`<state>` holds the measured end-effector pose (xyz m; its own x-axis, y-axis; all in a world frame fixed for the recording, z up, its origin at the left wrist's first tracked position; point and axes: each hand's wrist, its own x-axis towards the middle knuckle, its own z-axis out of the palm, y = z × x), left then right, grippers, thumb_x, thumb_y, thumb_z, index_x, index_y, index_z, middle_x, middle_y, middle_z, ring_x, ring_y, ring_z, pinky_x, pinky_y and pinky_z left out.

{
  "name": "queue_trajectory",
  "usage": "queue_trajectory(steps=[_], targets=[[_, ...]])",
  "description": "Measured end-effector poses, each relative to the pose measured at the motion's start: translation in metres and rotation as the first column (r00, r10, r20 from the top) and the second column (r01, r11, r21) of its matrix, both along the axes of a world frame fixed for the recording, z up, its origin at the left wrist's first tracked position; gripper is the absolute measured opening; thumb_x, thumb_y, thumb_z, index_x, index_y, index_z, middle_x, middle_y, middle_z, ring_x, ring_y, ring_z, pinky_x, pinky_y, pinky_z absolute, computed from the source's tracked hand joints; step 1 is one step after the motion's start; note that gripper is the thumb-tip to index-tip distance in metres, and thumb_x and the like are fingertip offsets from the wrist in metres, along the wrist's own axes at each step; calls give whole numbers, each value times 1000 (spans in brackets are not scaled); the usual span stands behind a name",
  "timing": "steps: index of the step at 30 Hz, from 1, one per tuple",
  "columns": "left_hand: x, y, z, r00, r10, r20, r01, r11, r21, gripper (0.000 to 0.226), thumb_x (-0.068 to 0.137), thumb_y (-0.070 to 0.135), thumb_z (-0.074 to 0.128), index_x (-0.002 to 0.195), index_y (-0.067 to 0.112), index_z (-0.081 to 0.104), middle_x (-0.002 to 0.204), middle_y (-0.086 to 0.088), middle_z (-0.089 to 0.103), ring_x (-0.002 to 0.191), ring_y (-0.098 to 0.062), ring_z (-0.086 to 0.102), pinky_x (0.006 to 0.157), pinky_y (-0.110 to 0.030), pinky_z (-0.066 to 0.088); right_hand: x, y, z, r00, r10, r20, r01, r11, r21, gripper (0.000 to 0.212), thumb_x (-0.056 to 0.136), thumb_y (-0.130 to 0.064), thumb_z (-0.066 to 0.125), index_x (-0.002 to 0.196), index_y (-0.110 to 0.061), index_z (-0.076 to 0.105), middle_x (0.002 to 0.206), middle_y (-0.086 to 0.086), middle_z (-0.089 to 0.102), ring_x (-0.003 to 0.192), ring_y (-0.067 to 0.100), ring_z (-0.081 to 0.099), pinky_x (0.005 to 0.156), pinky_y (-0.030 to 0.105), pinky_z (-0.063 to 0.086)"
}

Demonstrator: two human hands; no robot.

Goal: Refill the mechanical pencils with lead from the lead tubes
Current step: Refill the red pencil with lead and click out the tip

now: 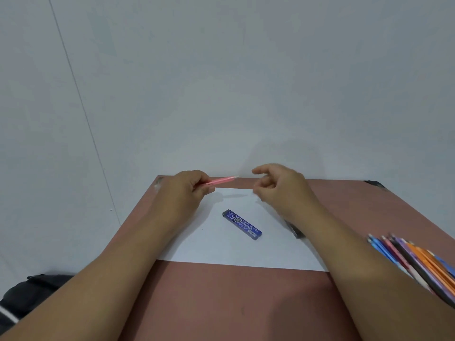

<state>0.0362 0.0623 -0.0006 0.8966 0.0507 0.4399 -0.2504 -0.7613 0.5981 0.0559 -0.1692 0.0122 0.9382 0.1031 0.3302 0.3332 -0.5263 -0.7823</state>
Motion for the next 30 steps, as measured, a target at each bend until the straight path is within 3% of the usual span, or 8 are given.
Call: queue_trajectory(steps=[1, 3, 9, 14, 18, 22, 25, 30], targets=[[1, 1, -1, 1000, 5, -5, -5, 1000, -1, 5, 96, 24, 68, 95, 25, 73, 82, 14, 64, 73, 10, 53, 62, -6, 34, 0, -1, -3, 1000, 20, 4, -20, 989, -149, 35, 89, -13, 64, 115, -36, 66, 86, -11, 73, 80, 6, 68, 77, 26, 55], [2, 1, -2, 1000, 8, -12, -8, 1000, 4, 4, 95, 23, 69, 95, 25, 73, 84, 13, 65, 75, 6, 55, 63, -6, 34, -2, 0, -6, 998, 54, -16, -57, 953, -298, 43, 89, -15, 59, 126, -37, 62, 91, -12, 72, 85, 7, 67, 82, 29, 57], [2, 1, -2, 1000, -3, -17, 3, 1000, 29, 6, 94, 22, 70, 93, 28, 71, 81, 19, 62, 74, 12, 53, 64, -4, 34, -1, 8, -9, 993, 109, -46, -119, 917, -380, 58, 90, -14, 55, 142, -39, 47, 91, -9, 70, 84, 11, 66, 82, 38, 58], [0, 1, -2, 1000, -24, -19, 25, 999, 30, 4, 94, 21, 70, 96, 24, 72, 80, 18, 61, 74, 17, 52, 64, -3, 34, 6, 9, -13, 993, 93, -69, -112, 913, -391, 61, 88, -14, 57, 145, -34, 47, 90, -9, 71, 85, 8, 66, 84, 35, 58], [2, 1, -5, 999, -28, -21, 29, 999, 23, 6, 93, 22, 72, 92, 28, 71, 80, 16, 65, 73, 11, 54, 66, -5, 36, 6, 4, -15, 991, 89, -101, -119, 932, -342, 58, 87, -16, 64, 141, -34, 54, 91, -14, 72, 86, 2, 65, 82, 26, 56], [4, 1, -7, 999, -42, -20, 43, 999, 19, 8, 93, 23, 72, 90, 30, 69, 79, 17, 65, 78, 14, 53, 70, -3, 35, 0, 3, -10, 999, 45, 5, -44, 994, -102, 31, 88, -21, 74, 117, -29, 71, 89, -15, 71, 74, -7, 61, 66, 3, 44], [4, -1, -7, 997, -66, -31, 66, 998, -11, 12, 92, 24, 72, 89, 34, 68, 82, 17, 66, 80, 13, 54, 70, -3, 35, -2, 7, -6, 996, 21, 90, -23, 999, 24, 12, 91, -18, 74, 102, -22, 78, 85, -14, 72, 71, -10, 60, 66, 3, 42], [7, -2, -10, 996, -93, -15, 93, 996, -6, 16, 91, 23, 74, 86, 36, 66, 85, 11, 69, 83, -3, 60, 73, -20, 43, -2, 13, -7, 994, 35, 99, -35, 999, 1, 7, 92, -18, 73, 90, -19, 79, 71, -14, 67, 61, -7, 55, 59, 6, 39]])
